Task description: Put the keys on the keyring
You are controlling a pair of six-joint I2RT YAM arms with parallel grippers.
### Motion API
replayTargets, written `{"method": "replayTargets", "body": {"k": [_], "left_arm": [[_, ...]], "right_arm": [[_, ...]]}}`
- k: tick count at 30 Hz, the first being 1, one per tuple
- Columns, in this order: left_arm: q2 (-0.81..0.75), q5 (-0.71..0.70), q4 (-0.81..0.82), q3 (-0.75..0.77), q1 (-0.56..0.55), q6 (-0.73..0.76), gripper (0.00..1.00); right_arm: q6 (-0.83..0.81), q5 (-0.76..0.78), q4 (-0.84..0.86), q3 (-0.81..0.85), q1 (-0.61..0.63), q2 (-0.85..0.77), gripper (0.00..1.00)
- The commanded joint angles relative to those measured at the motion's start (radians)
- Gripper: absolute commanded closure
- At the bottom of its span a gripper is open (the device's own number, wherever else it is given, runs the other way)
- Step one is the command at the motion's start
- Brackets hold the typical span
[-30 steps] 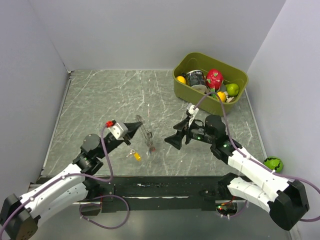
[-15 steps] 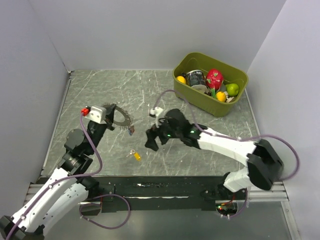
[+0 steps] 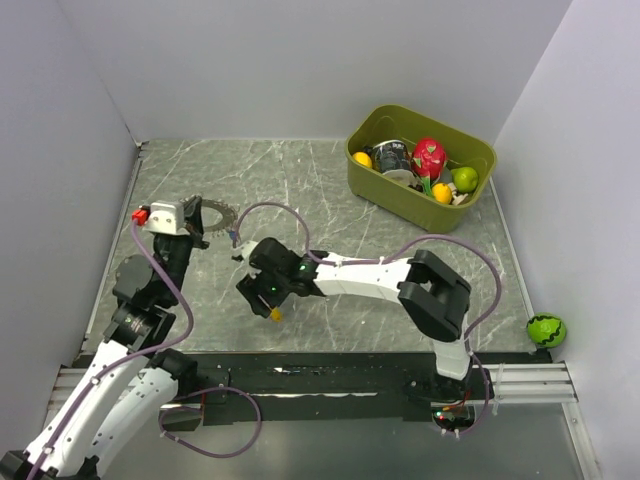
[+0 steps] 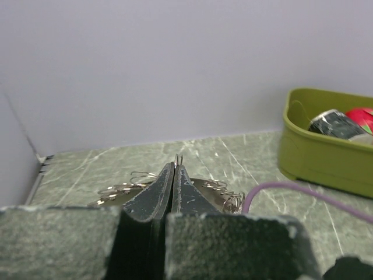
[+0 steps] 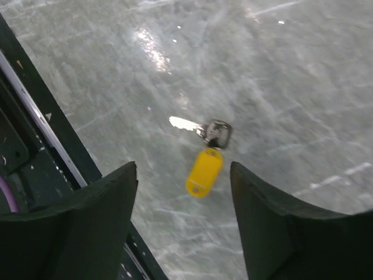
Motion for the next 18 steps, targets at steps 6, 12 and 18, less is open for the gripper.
{"method": "replayTargets", "body": {"k": [6,12,18], "left_arm": [[-0.060,-0.053,0.063,0.040,0.012,0.009,0.99],[-0.057,0.001,0.077,0.011,0.012,-0.022,0.99],[-0.054,0.035,0.078,0.005,0.014,-0.028,0.99]], "right_arm": [[0.050,0.118,-0.095,0.108,0.040,0.083,0.37],[0.044,0.170,-0.098,0.105,0.045,0.106,0.41],[0.052,0.170,-0.092,0.130,0.045,0.143,0.51]]}}
